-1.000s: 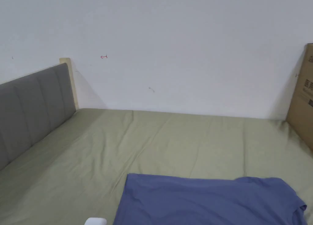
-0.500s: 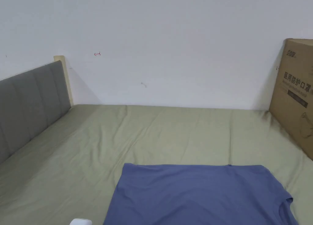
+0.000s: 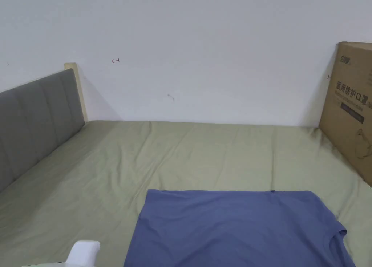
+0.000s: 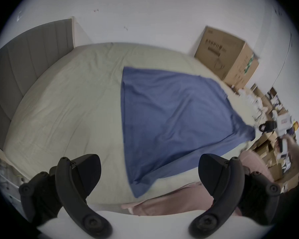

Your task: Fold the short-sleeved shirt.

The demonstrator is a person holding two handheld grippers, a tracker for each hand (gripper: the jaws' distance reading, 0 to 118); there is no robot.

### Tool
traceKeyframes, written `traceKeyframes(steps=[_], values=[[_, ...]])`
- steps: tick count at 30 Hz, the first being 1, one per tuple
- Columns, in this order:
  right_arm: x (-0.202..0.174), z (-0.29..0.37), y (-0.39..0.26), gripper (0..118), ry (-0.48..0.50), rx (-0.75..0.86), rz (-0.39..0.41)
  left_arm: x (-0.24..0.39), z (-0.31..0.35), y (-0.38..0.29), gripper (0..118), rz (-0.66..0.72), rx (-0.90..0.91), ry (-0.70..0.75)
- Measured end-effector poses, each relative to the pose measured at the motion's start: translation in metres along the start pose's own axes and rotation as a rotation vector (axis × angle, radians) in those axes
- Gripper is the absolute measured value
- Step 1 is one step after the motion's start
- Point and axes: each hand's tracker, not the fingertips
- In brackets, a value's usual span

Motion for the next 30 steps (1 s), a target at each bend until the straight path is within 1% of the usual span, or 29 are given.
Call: traceKeyframes(steps=[2, 3, 4, 5, 6, 7, 8, 9, 10, 11, 12, 13, 14, 15, 16, 17, 19, 20, 22, 23, 24, 25, 26, 27, 28, 30], values=[[-0.023, 0.029, -0.003, 110, 0.015, 0.215, 0.061, 0.019, 0.024, 0.003, 115, -0.009, 0.141, -0.004], [-0.033, 0.045, -0.008, 109, 0.025, 0.343, 0.077, 0.027, 0.034, 0.004, 115, -0.011, 0.208, 0.004], [-0.044, 0.061, -0.015, 109, 0.041, 0.483, 0.087, 0.037, 0.047, 0.002, 114, -0.012, 0.292, 0.018], [-0.053, 0.076, -0.024, 109, 0.070, 0.621, 0.068, 0.048, 0.060, -0.003, 112, -0.010, 0.393, 0.035], [-0.061, 0.085, -0.030, 108, 0.092, 0.696, 0.063, 0.056, 0.069, -0.008, 104, -0.011, 0.464, 0.055], [-0.070, 0.094, -0.036, 105, 0.101, 0.781, 0.044, 0.067, 0.079, -0.013, 84, -0.021, 0.545, 0.089], [-0.077, 0.098, -0.040, 97, 0.110, 0.821, 0.025, 0.074, 0.085, -0.017, 55, -0.029, 0.600, 0.119], [-0.083, 0.101, -0.041, 73, 0.139, 0.834, 0.020, 0.079, 0.089, -0.020, 20, -0.033, 0.614, 0.139], [-0.089, 0.103, -0.040, 12, 0.172, 0.840, 0.012, 0.084, 0.092, -0.022, 1, -0.045, 0.631, 0.162], [-0.095, 0.104, -0.039, 2, 0.178, 0.836, 0.009, 0.089, 0.091, -0.022, 1, -0.061, 0.638, 0.196], [-0.100, 0.101, -0.035, 1, 0.153, 0.826, 0.012, 0.091, 0.093, -0.024, 1, -0.080, 0.659, 0.215], [-0.103, 0.100, -0.035, 1, 0.127, 0.824, 0.019, 0.088, 0.095, -0.025, 1, -0.084, 0.645, 0.191], [-0.100, 0.099, -0.031, 1, 0.185, 0.792, 0.036, 0.085, 0.095, -0.022, 1, -0.094, 0.616, 0.159], [-0.098, 0.098, -0.029, 1, 0.239, 0.767, 0.046, 0.080, 0.092, -0.015, 1, -0.098, 0.568, 0.162], [-0.099, 0.097, -0.028, 1, 0.214, 0.775, 0.041, 0.073, 0.087, -0.008, 1, -0.093, 0.478, 0.175], [-0.100, 0.096, -0.029, 1, 0.197, 0.778, 0.039, 0.061, 0.076, 0.002, 1, -0.071, 0.305, 0.139], [-0.096, 0.093, -0.027, 1, 0.213, 0.745, 0.032, 0.038, 0.045, 0.010, 1, 0.023, -0.058, 0.108], [-0.094, 0.089, -0.027, 1, 0.223, 0.726, 0.014, 0.026, 0.029, 0.003, 1, 0.054, -0.171, 0.097], [-0.090, 0.081, -0.028, 1, 0.219, 0.700, -0.017, 0.014, 0.009, -0.014, 2, 0.006, -0.199, 0.150], [-0.087, 0.077, -0.027, 1, 0.221, 0.675, -0.031, 0.011, -0.002, -0.021, 11, -0.019, -0.212, 0.183], [-0.086, 0.073, -0.026, 1, 0.218, 0.655, -0.041, 0.006, -0.009, -0.026, 35, -0.031, -0.233, 0.208], [-0.084, 0.069, -0.026, 1, 0.210, 0.638, -0.053, 0.002, -0.018, -0.031, 89, -0.031, -0.258, 0.230], [-0.081, 0.066, -0.026, 1, 0.204, 0.621, -0.065, -0.003, -0.028, -0.037, 118, -0.027, -0.279, 0.236], [-0.079, 0.063, -0.026, 1, 0.203, 0.609, -0.076, -0.006, -0.027, -0.047, 115, -0.029, -0.251, 0.283], [-0.077, 0.060, -0.026, 1, 0.203, 0.595, -0.087, -0.007, -0.038, -0.049, 112, -0.028, -0.251, 0.234], [-0.074, 0.053, -0.026, 1, 0.197, 0.569, -0.100, -0.013, -0.055, -0.055, 113, -0.005, -0.256, 0.243]])
